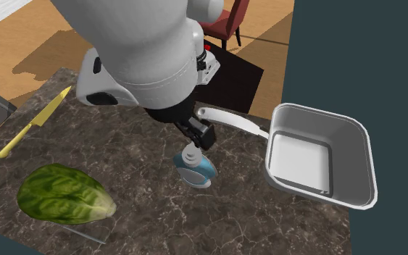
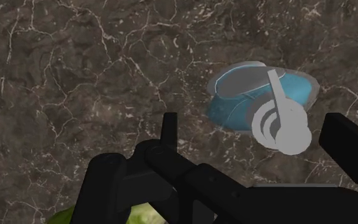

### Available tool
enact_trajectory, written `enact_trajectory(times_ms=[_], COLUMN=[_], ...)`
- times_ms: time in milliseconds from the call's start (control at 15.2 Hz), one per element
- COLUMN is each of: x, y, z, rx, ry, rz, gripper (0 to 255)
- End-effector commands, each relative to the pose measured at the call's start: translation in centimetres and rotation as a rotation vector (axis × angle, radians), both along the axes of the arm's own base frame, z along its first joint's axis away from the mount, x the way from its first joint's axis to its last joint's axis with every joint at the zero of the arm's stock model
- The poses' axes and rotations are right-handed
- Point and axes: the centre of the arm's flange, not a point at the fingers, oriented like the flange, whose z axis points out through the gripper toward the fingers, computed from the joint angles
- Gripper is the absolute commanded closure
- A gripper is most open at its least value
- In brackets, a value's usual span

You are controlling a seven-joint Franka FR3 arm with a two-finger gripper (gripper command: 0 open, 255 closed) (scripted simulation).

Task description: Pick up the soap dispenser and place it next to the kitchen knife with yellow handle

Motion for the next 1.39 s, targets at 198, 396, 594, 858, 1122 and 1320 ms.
enact_trajectory(times_ms=[198,396,594,858,1122,1320], x=[1.0,0.7,0.5,0.5,0.5,0.5], y=[3.8,3.7,3.6,3.6,3.6,3.6], z=[-1.8,-3.3,-5.2,-5.2,-5.2,-5.2], rx=[-0.005,-0.005,-0.005,-0.005,-0.005,-0.005], ry=[0.003,0.003,0.003,0.003,0.003,0.003], rz=[0.007,0.007,0.007,0.007,0.007,0.007], gripper=[0,0,0,0,0,255])
